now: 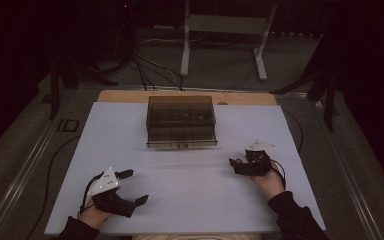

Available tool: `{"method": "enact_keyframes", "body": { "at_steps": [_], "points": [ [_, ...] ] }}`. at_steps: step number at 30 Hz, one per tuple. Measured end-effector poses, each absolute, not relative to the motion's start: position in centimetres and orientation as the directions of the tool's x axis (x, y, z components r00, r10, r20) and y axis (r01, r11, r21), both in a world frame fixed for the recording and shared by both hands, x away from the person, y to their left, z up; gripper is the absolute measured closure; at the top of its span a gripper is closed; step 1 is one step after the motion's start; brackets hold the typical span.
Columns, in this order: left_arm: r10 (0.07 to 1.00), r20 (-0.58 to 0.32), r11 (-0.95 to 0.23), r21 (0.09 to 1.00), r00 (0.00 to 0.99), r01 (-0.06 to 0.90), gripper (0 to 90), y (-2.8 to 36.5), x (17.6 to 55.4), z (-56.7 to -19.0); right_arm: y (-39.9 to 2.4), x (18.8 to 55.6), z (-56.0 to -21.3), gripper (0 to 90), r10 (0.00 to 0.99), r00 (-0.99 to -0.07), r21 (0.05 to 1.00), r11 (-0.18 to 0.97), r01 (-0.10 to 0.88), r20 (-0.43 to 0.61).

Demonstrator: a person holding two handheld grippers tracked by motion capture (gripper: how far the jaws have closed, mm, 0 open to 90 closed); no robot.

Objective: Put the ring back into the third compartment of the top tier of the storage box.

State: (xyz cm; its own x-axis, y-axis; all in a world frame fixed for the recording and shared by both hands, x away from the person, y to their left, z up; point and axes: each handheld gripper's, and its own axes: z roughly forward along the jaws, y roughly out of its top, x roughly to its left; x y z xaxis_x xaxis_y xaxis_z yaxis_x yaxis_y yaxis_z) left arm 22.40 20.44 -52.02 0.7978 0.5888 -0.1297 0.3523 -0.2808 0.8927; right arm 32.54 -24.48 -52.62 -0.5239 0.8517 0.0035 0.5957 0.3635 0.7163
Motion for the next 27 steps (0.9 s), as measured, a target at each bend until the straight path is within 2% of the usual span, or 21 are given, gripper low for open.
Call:
{"method": "enact_keyframes", "body": {
  "at_steps": [5, 12, 27],
  "points": [
    [0.588, -0.129, -0.282, 0.893, 0.799, 0.352, 0.0, 20.4, 22.4, -52.0, -24.2, 32.6, -53.1, 36.8, 0.871, -0.492, 0.704, 0.352, 0.617, -0.004],
    [0.588, -0.131, -0.281, 0.892, 0.798, 0.354, 0.0, 20.4, 22.4, -52.0, -24.1, 32.8, -53.8, 45.9, 0.887, -0.462, 0.682, 0.346, 0.644, -0.014],
    [0.589, -0.135, -0.282, 0.890, 0.797, 0.359, 0.0, 20.4, 22.4, -52.1, -23.7, 32.9, -54.6, 57.1, 0.884, -0.468, 0.654, 0.364, 0.663, -0.018]
  ]
}}
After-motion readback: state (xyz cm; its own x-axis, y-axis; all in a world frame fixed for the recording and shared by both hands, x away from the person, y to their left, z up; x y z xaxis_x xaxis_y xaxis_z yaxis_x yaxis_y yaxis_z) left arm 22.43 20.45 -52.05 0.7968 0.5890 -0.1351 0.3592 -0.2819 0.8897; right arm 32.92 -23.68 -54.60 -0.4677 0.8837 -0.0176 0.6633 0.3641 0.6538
